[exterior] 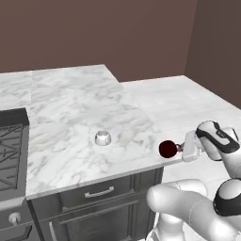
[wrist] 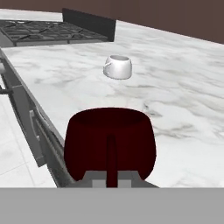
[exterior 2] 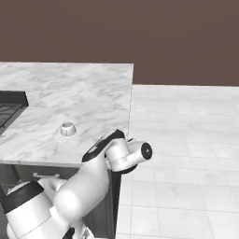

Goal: Clear the mugs and bowl far away from the sink.

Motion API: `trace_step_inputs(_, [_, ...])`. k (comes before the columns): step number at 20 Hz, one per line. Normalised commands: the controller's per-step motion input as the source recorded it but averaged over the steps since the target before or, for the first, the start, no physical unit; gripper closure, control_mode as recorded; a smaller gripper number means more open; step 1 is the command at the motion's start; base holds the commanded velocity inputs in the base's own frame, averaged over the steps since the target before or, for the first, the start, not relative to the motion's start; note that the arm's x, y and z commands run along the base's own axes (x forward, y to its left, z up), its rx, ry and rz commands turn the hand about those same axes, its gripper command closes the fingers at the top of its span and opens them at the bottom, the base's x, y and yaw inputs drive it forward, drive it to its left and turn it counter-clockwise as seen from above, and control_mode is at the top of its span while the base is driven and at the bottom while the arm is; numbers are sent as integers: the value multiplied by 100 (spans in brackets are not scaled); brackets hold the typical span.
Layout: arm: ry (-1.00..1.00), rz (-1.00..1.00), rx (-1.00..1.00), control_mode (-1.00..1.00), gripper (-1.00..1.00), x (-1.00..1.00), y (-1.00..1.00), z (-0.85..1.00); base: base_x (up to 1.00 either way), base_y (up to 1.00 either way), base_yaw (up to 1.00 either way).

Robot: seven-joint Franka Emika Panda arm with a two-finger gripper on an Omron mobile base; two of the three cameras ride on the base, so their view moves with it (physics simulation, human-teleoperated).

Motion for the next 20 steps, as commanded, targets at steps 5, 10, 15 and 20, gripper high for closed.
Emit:
trace_step_inputs(5, [0, 0, 0, -100, 100, 28, -2, -34, 0, 0, 0])
trace_step_inputs(10, [0, 0, 0, -100, 100, 27, -2, -33, 0, 0, 0])
trace_step_inputs(15, [0, 0, 0, -100, 100, 31, -3, -30, 0, 0, 0])
trace_step_inputs(20, [0, 0, 0, -100, 100, 31, 0, -27, 0, 0, 0])
